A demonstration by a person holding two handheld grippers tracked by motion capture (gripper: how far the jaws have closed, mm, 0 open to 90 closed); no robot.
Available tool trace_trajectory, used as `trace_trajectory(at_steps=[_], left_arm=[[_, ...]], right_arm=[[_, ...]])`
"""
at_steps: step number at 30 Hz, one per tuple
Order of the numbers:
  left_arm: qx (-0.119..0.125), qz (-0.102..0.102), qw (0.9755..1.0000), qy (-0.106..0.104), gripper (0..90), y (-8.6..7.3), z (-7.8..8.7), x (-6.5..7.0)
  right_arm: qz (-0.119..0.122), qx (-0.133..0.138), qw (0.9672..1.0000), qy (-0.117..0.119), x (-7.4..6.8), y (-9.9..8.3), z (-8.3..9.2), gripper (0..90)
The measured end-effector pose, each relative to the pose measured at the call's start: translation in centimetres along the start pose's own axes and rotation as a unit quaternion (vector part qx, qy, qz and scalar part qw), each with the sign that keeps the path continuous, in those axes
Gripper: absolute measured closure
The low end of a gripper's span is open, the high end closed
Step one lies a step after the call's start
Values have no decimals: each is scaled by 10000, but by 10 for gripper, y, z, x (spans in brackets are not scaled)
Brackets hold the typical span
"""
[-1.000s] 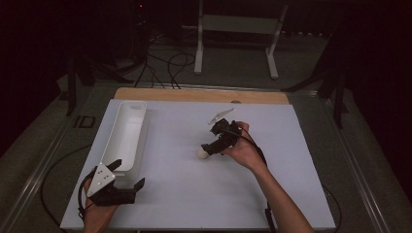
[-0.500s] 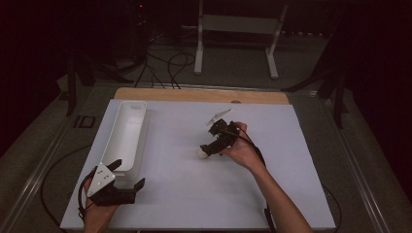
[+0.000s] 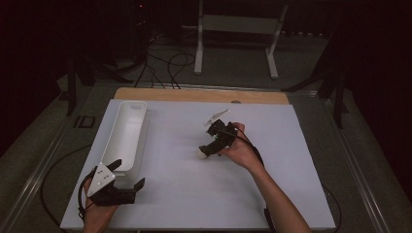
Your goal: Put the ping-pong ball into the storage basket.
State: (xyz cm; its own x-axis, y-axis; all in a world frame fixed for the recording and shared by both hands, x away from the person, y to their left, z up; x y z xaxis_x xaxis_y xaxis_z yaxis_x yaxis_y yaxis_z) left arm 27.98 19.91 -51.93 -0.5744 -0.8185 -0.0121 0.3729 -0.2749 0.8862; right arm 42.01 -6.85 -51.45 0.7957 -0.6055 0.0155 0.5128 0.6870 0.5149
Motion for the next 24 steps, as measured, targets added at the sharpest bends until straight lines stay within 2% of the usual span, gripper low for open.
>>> trace_trajectory(at_steps=[24], left_arm=[[-1,4,10000,0,0,0,0,0]], right_arm=[[55,-161,9998,114,-6,-2,-14,71]])
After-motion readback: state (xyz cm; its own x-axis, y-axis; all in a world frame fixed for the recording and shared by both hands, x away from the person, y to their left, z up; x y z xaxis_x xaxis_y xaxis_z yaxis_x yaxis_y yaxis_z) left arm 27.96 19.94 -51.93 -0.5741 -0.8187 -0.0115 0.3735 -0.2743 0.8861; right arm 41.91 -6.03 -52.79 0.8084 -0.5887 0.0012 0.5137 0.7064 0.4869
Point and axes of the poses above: each handheld gripper's, and its own axes: z roughly backward along the jaws, y roughly out of its top, x roughly to its right, the point moved 8 cm from there along -z, roughly forward along the jaws, and after that the axes turned 4 degrees about -x, right-handed, at the moved point
